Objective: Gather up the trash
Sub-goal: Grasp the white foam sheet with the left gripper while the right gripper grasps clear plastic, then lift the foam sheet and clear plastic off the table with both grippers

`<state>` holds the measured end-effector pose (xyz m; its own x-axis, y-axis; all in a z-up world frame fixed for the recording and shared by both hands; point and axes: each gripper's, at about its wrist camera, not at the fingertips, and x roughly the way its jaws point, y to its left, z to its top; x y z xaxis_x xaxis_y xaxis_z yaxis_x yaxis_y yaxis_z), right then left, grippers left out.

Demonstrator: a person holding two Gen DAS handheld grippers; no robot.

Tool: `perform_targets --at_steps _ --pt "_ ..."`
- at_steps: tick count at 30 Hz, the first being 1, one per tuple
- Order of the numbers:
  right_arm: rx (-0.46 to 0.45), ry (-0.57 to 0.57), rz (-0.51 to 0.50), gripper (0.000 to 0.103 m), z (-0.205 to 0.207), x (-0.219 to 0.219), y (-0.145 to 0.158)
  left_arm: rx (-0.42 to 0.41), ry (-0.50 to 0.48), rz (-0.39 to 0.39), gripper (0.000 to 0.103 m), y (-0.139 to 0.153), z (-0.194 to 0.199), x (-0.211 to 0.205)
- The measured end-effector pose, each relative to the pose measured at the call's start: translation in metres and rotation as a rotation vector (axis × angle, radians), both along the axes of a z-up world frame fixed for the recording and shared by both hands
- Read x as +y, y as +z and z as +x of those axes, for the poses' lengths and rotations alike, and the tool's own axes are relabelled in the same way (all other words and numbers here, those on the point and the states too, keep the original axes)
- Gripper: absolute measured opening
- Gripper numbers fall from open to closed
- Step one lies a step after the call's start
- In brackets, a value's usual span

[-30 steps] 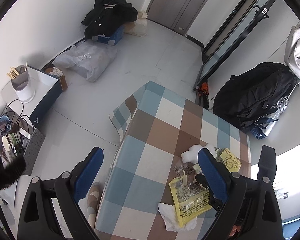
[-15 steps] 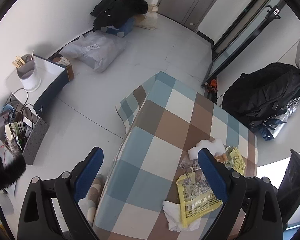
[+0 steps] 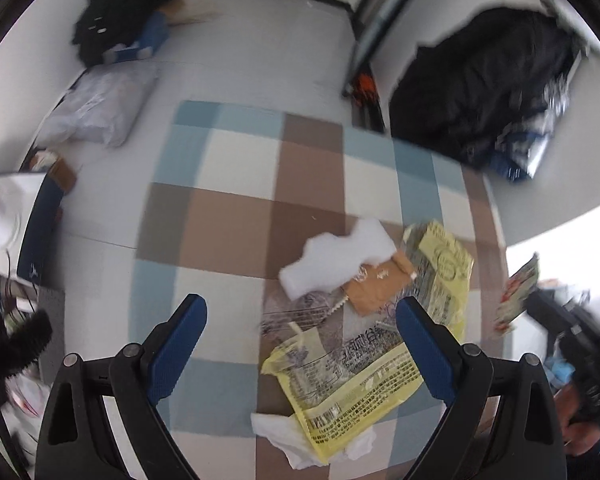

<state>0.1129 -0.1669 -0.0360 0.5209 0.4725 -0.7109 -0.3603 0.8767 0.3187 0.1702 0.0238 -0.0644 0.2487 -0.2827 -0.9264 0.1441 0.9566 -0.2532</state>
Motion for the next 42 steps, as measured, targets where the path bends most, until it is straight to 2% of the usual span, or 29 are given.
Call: perform_targets --at_steps 2,6,19,22,25,27,29,30,32,37,42 --pt "-0.001 -0.022 0.011 0.005 -0.001 -0.012 0.001 0.018 -0.013 0.059 0.094 -0.010 0.003 -0.008" --pt "0.010 -0.073 0.042 0.005 0.001 -0.033 0.002 0.041 -0.019 0.061 0.094 -0.021 0.008 -0.015" --pt "0.007 -0.062 0.053 0.005 0.004 -0.047 0.002 -0.067 -0.095 0.179 0.093 -0.023 0.019 -0.038" --pt "0.012 -0.060 0.060 0.005 0.005 -0.047 0.002 -0.062 -0.104 0.183 0.086 -0.027 0.019 -0.037" --pt "0.015 -0.062 0.062 0.005 0.006 -0.047 0.002 -0.045 -0.112 0.180 0.074 -0.030 0.022 -0.037" --pt "0.014 -0.060 0.061 0.005 0.007 -0.046 0.002 -0.036 -0.117 0.178 0.062 -0.031 0.023 -0.038" --pt "0.012 -0.059 0.060 0.005 0.007 -0.045 0.003 -0.030 -0.122 0.168 0.055 -0.031 0.022 -0.038" --pt "0.012 -0.057 0.061 0.005 0.007 -0.045 0.002 -0.033 -0.124 0.167 0.046 -0.030 0.021 -0.038" --pt "0.008 -0.057 0.057 0.005 0.007 -0.045 0.002 -0.032 -0.119 0.163 0.037 -0.030 0.021 -0.037" --pt "0.002 -0.053 0.052 0.005 0.005 -0.044 0.001 -0.023 -0.075 0.122 0.036 -0.028 0.020 -0.030" --pt "0.009 -0.059 0.058 0.005 0.006 -0.044 0.001 -0.070 -0.018 0.097 0.036 -0.014 0.015 -0.019"
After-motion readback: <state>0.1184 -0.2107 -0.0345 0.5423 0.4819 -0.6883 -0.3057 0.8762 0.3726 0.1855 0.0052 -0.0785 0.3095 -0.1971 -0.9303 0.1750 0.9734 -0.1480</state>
